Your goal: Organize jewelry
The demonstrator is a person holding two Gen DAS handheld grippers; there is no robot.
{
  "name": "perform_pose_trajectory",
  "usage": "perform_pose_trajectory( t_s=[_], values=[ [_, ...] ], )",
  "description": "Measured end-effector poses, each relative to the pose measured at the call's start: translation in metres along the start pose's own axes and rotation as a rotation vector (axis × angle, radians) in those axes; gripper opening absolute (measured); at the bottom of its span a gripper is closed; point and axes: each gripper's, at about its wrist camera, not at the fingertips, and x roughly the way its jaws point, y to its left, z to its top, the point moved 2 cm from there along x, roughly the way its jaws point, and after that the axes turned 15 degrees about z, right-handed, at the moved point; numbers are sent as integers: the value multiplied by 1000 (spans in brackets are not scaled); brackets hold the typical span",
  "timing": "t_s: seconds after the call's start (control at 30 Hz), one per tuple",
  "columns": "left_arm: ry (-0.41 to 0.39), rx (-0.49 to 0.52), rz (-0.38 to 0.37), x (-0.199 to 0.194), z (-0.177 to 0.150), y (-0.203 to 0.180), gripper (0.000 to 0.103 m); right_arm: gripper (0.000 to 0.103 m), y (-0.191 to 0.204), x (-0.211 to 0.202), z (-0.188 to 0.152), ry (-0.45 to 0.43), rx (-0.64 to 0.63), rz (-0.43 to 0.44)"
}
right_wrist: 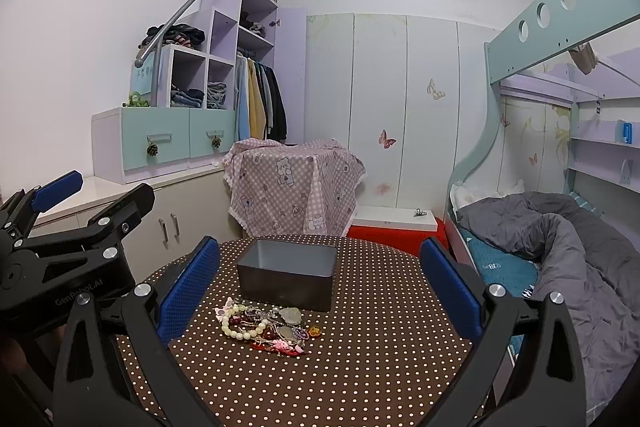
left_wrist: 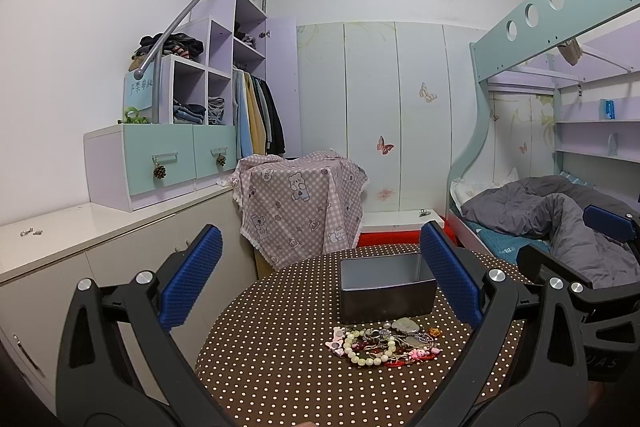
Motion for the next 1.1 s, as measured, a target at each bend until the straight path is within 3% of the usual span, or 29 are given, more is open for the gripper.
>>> perform_pose_trajectory(
  t_s=[1.1],
  values=[
    [41,26,0,8,-10,-4,97,96,-4,7,-8,33,14,-8]
  ],
)
